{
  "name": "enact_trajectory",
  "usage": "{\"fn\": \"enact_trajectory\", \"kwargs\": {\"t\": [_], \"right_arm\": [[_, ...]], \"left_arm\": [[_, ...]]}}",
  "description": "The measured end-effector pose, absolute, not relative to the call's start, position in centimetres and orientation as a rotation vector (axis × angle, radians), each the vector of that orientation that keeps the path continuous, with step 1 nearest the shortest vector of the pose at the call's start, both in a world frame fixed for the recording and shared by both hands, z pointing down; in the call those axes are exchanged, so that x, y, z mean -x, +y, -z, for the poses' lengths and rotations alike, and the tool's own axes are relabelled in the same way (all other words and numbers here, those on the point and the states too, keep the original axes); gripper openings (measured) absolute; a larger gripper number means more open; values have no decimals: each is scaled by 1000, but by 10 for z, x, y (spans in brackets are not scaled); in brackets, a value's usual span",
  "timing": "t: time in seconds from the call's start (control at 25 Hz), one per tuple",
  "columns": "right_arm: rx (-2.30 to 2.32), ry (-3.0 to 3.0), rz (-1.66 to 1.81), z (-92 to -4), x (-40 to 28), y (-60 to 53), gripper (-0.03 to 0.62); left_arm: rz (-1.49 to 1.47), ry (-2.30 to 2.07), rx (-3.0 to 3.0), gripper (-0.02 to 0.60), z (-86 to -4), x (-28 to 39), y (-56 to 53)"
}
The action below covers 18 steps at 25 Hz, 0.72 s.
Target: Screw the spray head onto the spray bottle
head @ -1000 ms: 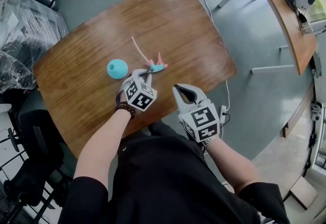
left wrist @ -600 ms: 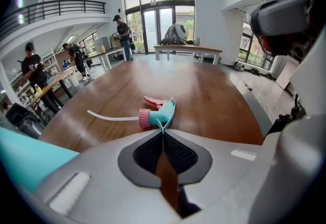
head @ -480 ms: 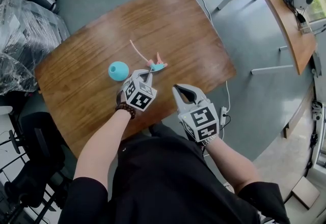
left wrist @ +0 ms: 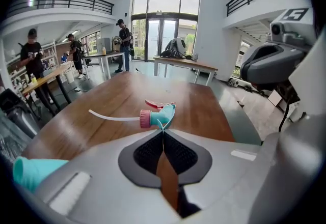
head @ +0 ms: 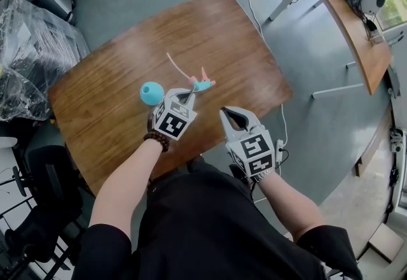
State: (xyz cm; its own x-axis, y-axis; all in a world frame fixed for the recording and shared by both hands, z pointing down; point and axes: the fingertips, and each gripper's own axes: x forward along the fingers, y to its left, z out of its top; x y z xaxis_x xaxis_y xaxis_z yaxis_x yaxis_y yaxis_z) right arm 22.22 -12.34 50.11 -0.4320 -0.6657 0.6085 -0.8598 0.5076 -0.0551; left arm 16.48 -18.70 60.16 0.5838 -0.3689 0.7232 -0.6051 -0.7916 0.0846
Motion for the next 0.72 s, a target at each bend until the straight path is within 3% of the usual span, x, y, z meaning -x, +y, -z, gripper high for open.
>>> {"fn": "enact_trajectory", "kwargs": {"t": [0.6,0.68,0.72], "right_arm": [[-1152,-2183,7,-454,-214,-130,-8],[-1109,-2178,65,-450,-208,-128,69],[-1091,-2172,97,-448,-205,-126,71]], "left_arm": [[-745,-571,-2397,21,-527,-165,-167],[-711,-537,-2384,21,-519,-162,-165],[-699,-520,-2380,21,-516,-161,-163]]}}
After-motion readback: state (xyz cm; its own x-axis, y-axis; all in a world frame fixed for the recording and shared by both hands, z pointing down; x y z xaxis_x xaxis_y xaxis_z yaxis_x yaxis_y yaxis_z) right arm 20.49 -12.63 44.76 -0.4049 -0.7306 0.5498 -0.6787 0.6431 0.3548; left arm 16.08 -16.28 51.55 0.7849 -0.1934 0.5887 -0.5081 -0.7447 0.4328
